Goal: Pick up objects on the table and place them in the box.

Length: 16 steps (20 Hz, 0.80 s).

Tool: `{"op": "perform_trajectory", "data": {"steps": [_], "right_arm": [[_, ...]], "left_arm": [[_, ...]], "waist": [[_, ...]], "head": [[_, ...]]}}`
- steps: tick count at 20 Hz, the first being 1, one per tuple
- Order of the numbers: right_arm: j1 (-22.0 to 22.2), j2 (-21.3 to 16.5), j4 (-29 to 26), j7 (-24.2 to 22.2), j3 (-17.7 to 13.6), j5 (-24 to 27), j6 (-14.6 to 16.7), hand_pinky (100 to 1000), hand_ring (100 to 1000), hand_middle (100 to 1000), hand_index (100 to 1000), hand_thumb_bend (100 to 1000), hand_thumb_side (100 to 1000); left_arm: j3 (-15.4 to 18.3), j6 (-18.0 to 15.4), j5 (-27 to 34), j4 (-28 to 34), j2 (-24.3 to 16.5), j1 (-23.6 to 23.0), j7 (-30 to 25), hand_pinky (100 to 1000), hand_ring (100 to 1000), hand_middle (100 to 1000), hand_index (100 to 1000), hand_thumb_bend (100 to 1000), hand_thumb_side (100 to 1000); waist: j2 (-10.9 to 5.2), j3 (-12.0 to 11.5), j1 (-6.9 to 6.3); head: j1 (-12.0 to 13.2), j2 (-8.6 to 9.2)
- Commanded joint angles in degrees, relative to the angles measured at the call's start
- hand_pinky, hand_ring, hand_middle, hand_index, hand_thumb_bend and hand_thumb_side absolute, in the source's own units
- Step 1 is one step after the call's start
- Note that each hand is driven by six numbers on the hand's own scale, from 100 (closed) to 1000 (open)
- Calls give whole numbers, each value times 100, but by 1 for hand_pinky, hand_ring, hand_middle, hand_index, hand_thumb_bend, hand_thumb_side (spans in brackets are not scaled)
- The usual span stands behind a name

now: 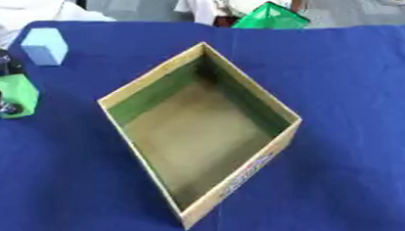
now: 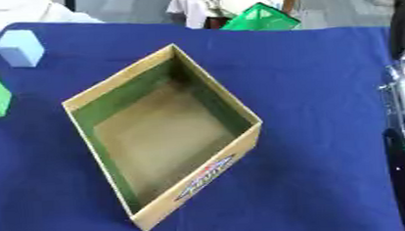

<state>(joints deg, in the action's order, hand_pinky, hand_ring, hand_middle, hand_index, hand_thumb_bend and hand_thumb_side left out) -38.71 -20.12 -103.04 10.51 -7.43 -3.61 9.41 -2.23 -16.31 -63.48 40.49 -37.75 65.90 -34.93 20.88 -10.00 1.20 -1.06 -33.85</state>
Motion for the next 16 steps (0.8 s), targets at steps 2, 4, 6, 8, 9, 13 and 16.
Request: {"op": "perform_trajectory", "data": {"steps": [2, 4, 6, 8, 9, 13, 16], "right_arm": [[-29, -158, -38, 10, -52, 23, 5, 824, 839, 613, 855, 173, 1000], [-18, -150, -46, 11, -53, 23, 5, 824, 839, 613, 855, 173, 1000], [-8, -152, -47, 15, -58, 21, 4, 824, 839, 614, 855, 173, 1000], [3, -148, -50, 19, -63, 19, 5, 824, 839, 614, 855, 173, 1000], [10, -143, -52, 20, -64, 19, 5, 824, 839, 614, 855, 173, 1000], [31, -125, -68, 17, -65, 17, 3, 824, 839, 615, 855, 180, 1000], [46, -107, -84, 14, -63, 14, 2, 824, 839, 616, 856, 183, 1000]], "left_arm": [[27, -29, 191, 182, -143, 128, 93, 580, 553, 595, 723, 290, 100], [7, -54, 233, 228, -148, 121, 116, 565, 543, 586, 717, 283, 100], [-21, -91, 294, 300, -156, 110, 124, 568, 546, 589, 720, 280, 100], [-62, -149, 396, 426, -156, 113, 102, 569, 548, 589, 723, 267, 100], [-87, -193, 464, 520, -153, 124, 93, 569, 548, 588, 725, 260, 100], [-226, -406, 824, 971, -152, 160, 31, 565, 543, 581, 726, 254, 100], [-396, -557, 1106, 1347, -162, 170, 42, 566, 544, 582, 727, 267, 100]], "waist": [[-167, -11, -39], [-180, -9, -44], [-196, -8, -46], [-211, -15, -50], [-219, -20, -52], [-255, -44, -62], [-285, -56, -73]], "head": [[9, 20], [-1, 19], [-16, 4], [-28, -11], [-40, -20], [-85, -61], [-99, -82]]}}
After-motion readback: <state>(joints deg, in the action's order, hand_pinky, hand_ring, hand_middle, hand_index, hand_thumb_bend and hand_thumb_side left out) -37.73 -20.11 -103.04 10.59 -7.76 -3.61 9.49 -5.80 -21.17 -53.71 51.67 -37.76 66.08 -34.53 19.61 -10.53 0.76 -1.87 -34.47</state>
